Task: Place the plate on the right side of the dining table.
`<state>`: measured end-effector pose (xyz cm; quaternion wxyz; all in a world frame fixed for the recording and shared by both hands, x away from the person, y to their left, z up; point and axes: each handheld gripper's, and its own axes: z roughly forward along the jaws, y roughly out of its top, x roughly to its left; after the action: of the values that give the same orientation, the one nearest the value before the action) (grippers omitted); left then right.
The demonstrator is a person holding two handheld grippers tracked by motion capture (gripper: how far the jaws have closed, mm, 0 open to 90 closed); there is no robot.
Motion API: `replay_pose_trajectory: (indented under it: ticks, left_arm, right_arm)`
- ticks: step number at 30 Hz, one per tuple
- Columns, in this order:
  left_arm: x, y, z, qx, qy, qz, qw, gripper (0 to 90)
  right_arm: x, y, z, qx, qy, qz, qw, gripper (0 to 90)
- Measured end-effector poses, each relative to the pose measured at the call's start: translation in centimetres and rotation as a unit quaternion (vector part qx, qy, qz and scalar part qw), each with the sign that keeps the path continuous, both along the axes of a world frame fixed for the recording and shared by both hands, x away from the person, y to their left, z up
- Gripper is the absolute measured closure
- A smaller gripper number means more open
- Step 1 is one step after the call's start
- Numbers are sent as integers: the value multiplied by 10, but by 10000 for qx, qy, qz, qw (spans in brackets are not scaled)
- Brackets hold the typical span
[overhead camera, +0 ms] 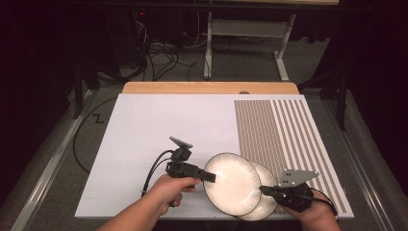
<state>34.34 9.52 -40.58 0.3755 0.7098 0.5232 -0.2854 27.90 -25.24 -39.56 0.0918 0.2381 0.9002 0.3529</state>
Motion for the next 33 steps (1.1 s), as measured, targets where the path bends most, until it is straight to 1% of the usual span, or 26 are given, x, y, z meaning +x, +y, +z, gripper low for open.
replay_pose_trajectory:
  ticks: [2,3,5,8,10,18,26,28,29,31,33]
  left_arm:
    - [0,-3,0,53,9,-12,10000,617]
    - [0,-4,0,86,-4,-12,10000,646]
    - [0,-5,0,140,-19,-40,9999,655]
    - [0,-7,1,137,-22,-112,9998,687]
    - [-1,-8,2,177,-54,-144,9997,705]
    - [-2,-12,4,409,-139,-167,9989,736]
    - [-2,-12,5,445,-144,-140,9988,743]
    - [-3,-12,5,438,-152,-122,9989,743]
    - [-3,-12,5,446,-151,-132,9988,743]
    - [-3,-12,5,448,-156,-130,9988,743]
    - [-3,-12,5,446,-164,-132,9988,743]
  right_arm:
    - [0,0,0,-4,0,1,10000,900]
    - [0,0,0,-7,3,-5,10000,900]
    - [0,0,0,-7,0,0,10000,900]
    - [0,0,0,-10,3,-5,10000,900]
    - [0,0,0,-13,2,-3,10000,900]
    - [-1,0,1,-30,-35,5,10000,900]
    - [-1,0,1,-37,-47,14,10000,900]
    - [-1,0,3,78,-34,-14,10000,900]
    - [-1,-1,4,113,-64,-10,9999,900]
    - [-1,-2,6,193,-117,-73,9997,879]
    - [0,-5,8,269,-172,-206,9993,862]
